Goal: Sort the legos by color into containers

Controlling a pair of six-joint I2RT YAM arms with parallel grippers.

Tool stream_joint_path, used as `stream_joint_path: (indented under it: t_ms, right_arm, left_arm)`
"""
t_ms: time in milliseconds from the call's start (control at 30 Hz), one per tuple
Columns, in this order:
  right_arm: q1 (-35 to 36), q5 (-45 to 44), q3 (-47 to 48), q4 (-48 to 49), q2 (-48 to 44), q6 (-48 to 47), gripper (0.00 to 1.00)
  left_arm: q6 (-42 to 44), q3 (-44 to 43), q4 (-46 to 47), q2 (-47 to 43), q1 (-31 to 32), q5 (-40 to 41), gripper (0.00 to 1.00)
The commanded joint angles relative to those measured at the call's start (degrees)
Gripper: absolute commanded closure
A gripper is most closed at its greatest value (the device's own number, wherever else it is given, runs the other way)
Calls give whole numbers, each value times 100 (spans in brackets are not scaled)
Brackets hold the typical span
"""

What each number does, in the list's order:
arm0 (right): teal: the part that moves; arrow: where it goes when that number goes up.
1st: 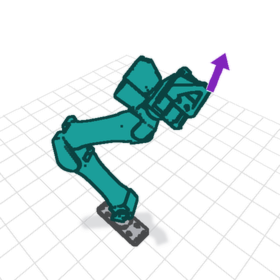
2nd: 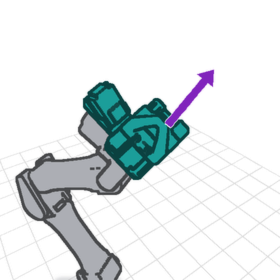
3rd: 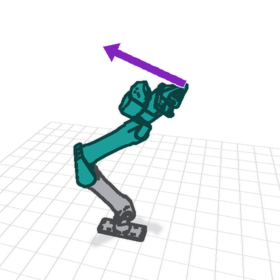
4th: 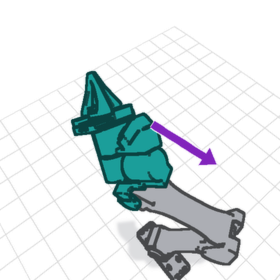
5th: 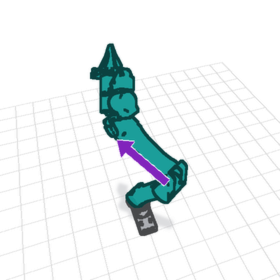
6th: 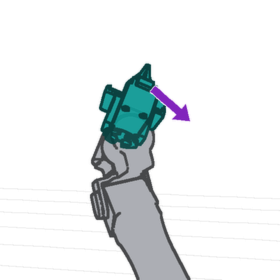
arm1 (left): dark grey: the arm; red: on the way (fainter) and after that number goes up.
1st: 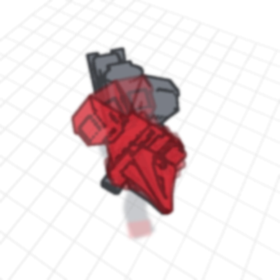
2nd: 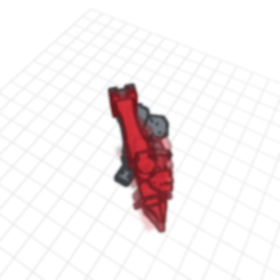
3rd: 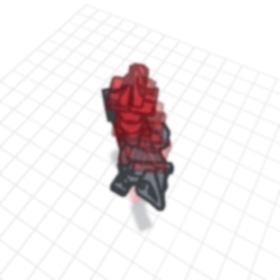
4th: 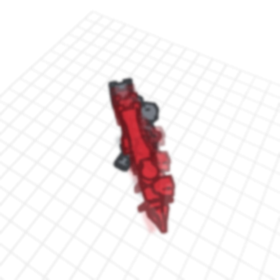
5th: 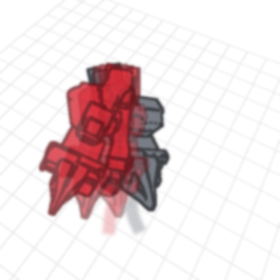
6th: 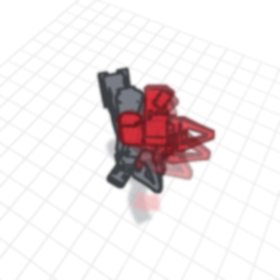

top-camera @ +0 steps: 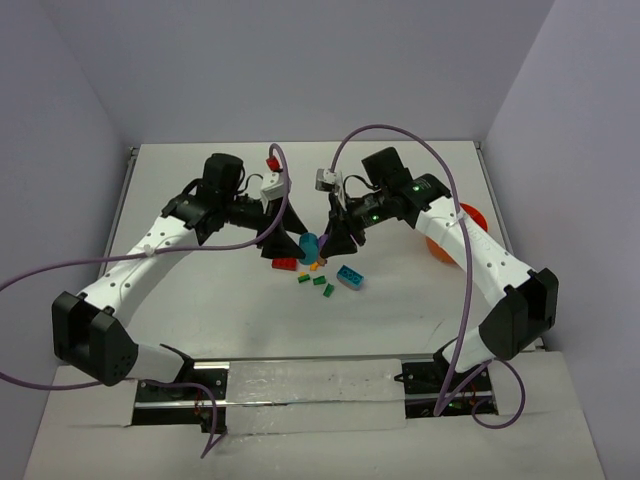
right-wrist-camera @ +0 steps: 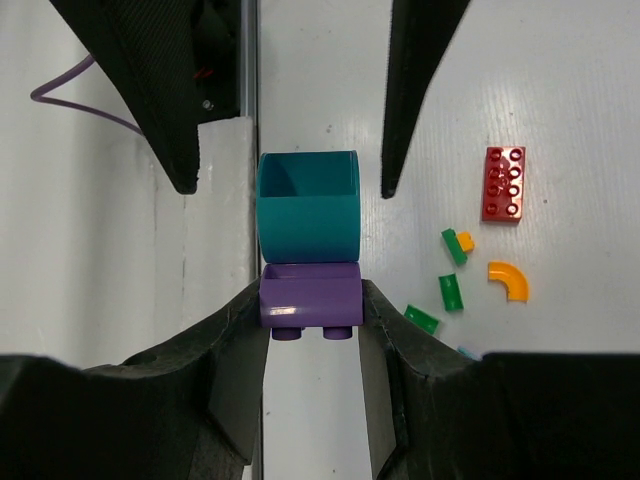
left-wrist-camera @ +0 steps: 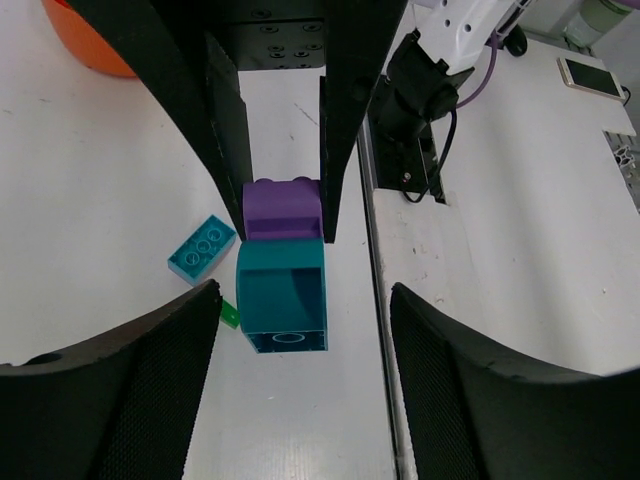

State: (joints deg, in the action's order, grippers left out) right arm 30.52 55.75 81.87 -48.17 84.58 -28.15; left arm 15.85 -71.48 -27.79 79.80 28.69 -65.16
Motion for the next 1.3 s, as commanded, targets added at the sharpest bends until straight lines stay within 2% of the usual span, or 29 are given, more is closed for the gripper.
stream_joint_path:
  t_ms: [0, 33, 133, 167, 333, 433, 533, 767, 967, 1167, 1267]
  right_arm:
    - [71, 150, 277, -35, 23, 64, 100]
    - [77, 159, 280, -29, 27, 77, 100]
    - [77, 182, 304, 18, 24, 169, 100]
    - [77, 182, 303, 29, 22, 173, 100]
    - [84, 127, 269, 90, -54, 200, 100]
    - [94, 2, 242, 51, -73, 45, 100]
    - [94, -181, 200, -15, -107, -116, 100]
    - [54, -371, -106, -108, -342, -316, 100]
    - [-220, -434, -298, -215, -481, -385, 100]
    - [-775, -517, -441, -315, -578, -326, 100]
    - [-1551, -563, -866, -6, -799, 176, 100]
  left_arm:
    - [270, -138, -60, 71, 84, -234, 28]
    - [263, -147, -57, 80, 96, -222, 30]
    - [243, -182, -68, 158, 232, -91, 45]
    - [245, -181, -70, 161, 236, -53, 45]
    - [228, -98, -53, 192, 277, 71, 61]
    - [226, -67, -70, 186, 286, 91, 86]
    - [243, -42, -137, 186, 286, 108, 100]
    - [404, 96, -338, 127, 5, 59, 100]
    - [877, 173, -692, 78, -299, 121, 100]
    - [750, 321, -449, 5, -498, 324, 100]
    - [323, 411, 23, -55, -505, 676, 100]
